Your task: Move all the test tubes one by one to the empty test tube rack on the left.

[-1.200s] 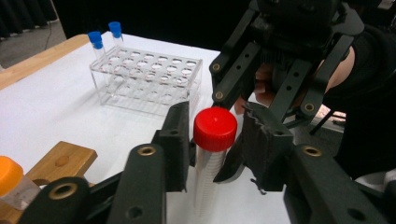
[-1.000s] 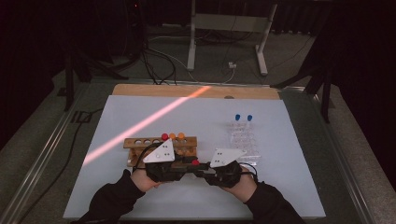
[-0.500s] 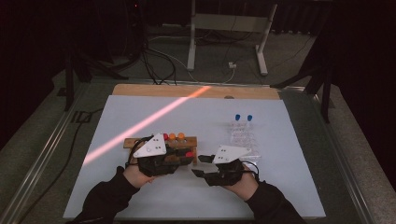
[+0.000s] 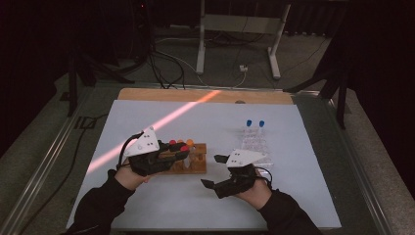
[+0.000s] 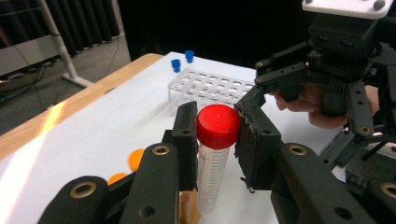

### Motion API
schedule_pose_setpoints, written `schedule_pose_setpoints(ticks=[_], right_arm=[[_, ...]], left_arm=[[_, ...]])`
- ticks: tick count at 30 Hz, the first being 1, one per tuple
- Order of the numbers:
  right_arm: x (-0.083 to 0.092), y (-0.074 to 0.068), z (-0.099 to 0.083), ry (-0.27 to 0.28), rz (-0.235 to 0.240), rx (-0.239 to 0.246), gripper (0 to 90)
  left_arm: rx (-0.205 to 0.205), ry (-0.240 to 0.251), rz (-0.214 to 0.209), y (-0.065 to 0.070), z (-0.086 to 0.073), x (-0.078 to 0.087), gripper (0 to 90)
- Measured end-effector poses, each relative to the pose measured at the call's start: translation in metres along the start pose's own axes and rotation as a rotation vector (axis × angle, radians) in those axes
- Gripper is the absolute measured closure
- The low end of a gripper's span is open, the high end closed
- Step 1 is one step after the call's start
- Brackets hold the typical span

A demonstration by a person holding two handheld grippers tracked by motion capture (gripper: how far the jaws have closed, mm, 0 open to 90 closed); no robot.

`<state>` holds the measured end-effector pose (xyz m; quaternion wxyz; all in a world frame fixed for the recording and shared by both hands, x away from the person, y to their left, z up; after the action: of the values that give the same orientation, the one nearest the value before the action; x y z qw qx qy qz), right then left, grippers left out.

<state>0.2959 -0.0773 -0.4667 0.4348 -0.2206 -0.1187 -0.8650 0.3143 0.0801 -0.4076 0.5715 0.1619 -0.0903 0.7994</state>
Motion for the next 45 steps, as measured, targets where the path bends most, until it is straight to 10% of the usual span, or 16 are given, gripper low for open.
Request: schedule_pose_setpoints(ticks=[16, 30, 45], right_arm=[[0.003, 0.002, 0.001, 0.01, 0.013, -0.005, 0.0], [0.002, 0.0, 0.0, 0.024, 0.005, 0.026, 0.0], [0.002, 0.002, -0.001, 0.03, 0.004, 0.037, 0.0]], left_arm=[[0.018, 0.029, 0.149, -0.032, 0.005, 0.04, 71.5], [0.07, 0.011, 0.241, -0.061, -0.017, 0.042, 71.5], [0.118, -0.033, 0.223, -0.069, -0.041, 0.024, 71.5]])
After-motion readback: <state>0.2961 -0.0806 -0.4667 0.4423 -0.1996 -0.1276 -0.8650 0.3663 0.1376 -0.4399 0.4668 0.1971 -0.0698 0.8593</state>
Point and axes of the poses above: each handheld gripper's, and its own axes: x roughly backward along the jaws, z roughly out of its top, y roughly to its right, the point moved 8 cm from there along -x, roughly forward along the jaws, and after that the axes turned 10 degrees about -z, right-handed, at the moved point
